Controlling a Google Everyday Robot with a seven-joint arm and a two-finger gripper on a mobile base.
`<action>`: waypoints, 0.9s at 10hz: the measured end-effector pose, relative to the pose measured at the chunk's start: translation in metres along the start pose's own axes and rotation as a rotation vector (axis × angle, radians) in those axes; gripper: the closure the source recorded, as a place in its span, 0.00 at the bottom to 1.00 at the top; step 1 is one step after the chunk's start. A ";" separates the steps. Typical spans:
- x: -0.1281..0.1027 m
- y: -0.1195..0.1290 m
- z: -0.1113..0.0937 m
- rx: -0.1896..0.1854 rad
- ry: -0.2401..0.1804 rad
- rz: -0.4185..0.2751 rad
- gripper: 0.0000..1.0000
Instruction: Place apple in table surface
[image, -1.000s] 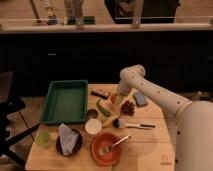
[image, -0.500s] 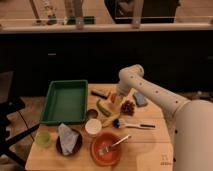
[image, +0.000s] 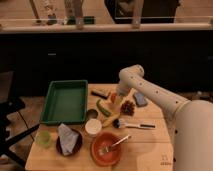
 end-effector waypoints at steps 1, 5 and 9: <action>0.002 0.000 0.000 0.000 -0.006 0.002 0.20; 0.002 0.000 0.000 -0.001 -0.013 0.004 0.20; 0.002 0.000 -0.004 -0.002 -0.035 -0.006 0.20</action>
